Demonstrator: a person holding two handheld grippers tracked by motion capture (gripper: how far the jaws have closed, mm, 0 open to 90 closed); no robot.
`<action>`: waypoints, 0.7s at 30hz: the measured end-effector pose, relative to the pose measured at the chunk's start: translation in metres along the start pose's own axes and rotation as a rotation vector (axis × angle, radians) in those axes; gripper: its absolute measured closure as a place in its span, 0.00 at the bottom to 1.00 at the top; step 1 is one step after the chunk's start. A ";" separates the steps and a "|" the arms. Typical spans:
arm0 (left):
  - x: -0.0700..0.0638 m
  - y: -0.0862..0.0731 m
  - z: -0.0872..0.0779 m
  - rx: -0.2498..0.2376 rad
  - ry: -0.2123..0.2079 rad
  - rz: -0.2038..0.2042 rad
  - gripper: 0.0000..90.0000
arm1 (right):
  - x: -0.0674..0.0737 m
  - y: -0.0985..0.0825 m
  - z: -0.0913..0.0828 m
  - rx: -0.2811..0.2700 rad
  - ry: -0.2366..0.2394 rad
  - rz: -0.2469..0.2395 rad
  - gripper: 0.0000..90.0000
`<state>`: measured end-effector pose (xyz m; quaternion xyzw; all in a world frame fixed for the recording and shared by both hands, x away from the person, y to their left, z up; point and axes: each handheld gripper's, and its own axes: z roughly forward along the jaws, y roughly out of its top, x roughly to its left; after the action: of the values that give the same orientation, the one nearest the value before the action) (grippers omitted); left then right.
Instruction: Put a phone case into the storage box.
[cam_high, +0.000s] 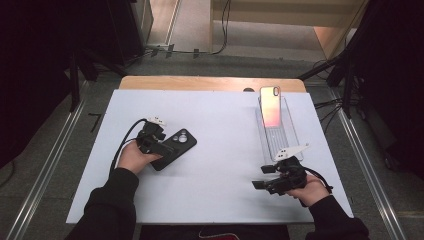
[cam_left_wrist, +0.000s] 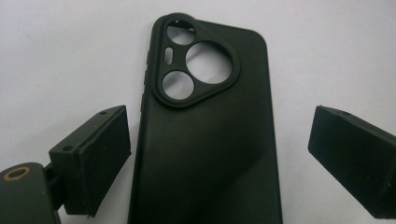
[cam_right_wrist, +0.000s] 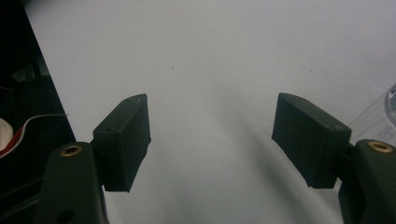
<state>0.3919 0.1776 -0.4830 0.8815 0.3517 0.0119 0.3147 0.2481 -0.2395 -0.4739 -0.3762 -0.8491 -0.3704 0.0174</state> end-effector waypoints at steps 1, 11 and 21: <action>0.000 0.000 0.001 0.004 -0.007 -0.008 0.06 | 0.000 0.000 0.000 0.000 -0.001 0.000 0.29; -0.002 -0.005 0.007 0.013 0.022 0.019 0.06 | 0.000 0.000 0.000 0.001 -0.002 -0.001 0.29; -0.018 -0.013 0.013 -0.008 0.153 0.094 0.08 | 0.000 0.000 0.000 0.003 -0.006 -0.003 0.29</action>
<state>0.3736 0.1663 -0.4976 0.8923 0.3329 0.0954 0.2897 0.2480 -0.2394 -0.4742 -0.3760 -0.8503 -0.3681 0.0146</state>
